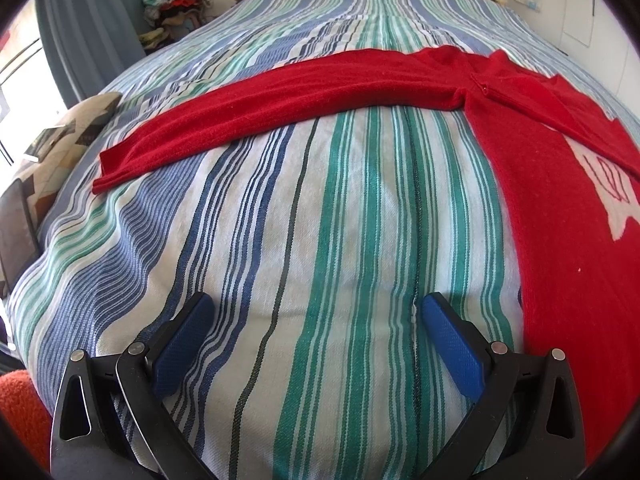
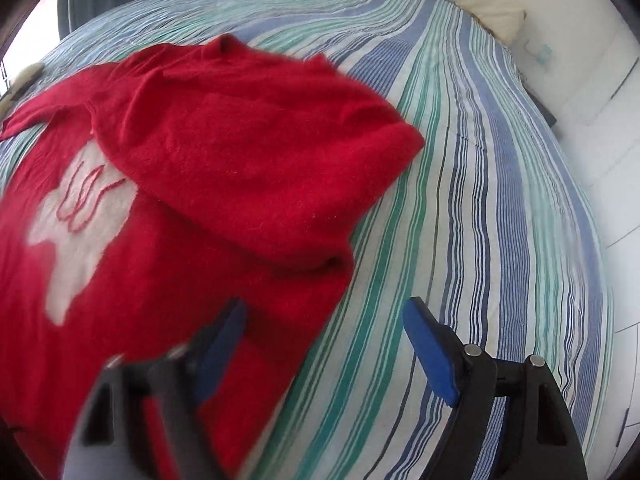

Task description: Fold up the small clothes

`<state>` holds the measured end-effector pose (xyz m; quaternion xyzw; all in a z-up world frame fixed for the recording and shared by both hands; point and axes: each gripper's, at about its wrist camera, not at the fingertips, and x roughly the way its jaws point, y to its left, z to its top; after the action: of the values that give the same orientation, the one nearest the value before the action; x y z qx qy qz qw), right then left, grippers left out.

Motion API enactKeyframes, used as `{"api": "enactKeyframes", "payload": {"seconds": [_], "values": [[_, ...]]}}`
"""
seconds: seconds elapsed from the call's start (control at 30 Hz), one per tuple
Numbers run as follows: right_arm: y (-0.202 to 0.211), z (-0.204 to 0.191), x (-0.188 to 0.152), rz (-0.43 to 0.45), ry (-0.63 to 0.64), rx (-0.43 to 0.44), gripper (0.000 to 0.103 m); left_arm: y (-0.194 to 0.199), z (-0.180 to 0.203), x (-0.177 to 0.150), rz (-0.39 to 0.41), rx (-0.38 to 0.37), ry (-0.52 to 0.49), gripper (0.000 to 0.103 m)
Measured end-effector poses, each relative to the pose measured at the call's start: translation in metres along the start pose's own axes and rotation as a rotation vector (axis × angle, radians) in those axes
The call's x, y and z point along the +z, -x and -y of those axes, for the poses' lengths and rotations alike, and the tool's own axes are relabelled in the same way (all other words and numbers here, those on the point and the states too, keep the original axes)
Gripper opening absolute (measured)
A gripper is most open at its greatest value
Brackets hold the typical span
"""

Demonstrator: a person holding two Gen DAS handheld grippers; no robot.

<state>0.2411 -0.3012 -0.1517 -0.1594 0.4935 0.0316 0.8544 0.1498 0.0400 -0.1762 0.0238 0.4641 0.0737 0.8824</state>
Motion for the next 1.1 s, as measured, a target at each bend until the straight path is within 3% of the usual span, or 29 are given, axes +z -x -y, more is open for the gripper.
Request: {"api": "enactKeyframes", "payload": {"seconds": [0.07,0.13,0.2,0.27,0.53,0.67,0.77,0.83,0.9,1.0,1.1], "values": [[-0.007,0.013,0.008,0.048,-0.064,-0.083,0.073,0.0,0.0,0.0,0.001,0.001,0.0,0.103],[-0.023,0.029,0.006,0.025,-0.108,-0.205,0.072,0.0,0.0,0.0,0.0,0.0,0.001,0.103],[-0.038,0.04,-0.006,-0.01,-0.162,-0.175,0.072,0.0,0.001,0.0,0.002,0.001,0.0,0.103],[-0.032,0.043,-0.008,0.021,-0.198,-0.171,0.073,0.0,0.001,0.0,0.004,0.003,-0.002,0.103],[-0.005,0.054,-0.004,0.014,-0.161,-0.124,0.073,-0.001,0.002,0.002,-0.003,0.003,-0.002,0.103],[0.025,0.048,0.01,0.094,-0.159,0.028,0.073,-0.002,0.002,0.003,-0.003,0.005,-0.003,0.103],[0.031,0.035,0.031,0.135,-0.203,0.248,0.073,-0.002,0.002,0.003,-0.003,0.004,-0.003,0.103],[0.018,0.023,0.043,0.115,-0.232,0.364,0.073,-0.002,0.002,0.003,-0.003,0.005,-0.004,0.103],[-0.003,0.014,0.048,0.06,-0.251,0.397,0.073,-0.002,0.002,0.003,-0.003,0.005,-0.003,0.103],[-0.038,0.01,0.04,-0.073,-0.296,0.333,0.069,-0.002,0.002,0.003,-0.005,0.002,-0.004,0.103],[-0.023,0.013,0.036,-0.014,-0.338,0.331,0.069,-0.003,0.002,0.003,-0.009,0.003,-0.005,0.103]]}}
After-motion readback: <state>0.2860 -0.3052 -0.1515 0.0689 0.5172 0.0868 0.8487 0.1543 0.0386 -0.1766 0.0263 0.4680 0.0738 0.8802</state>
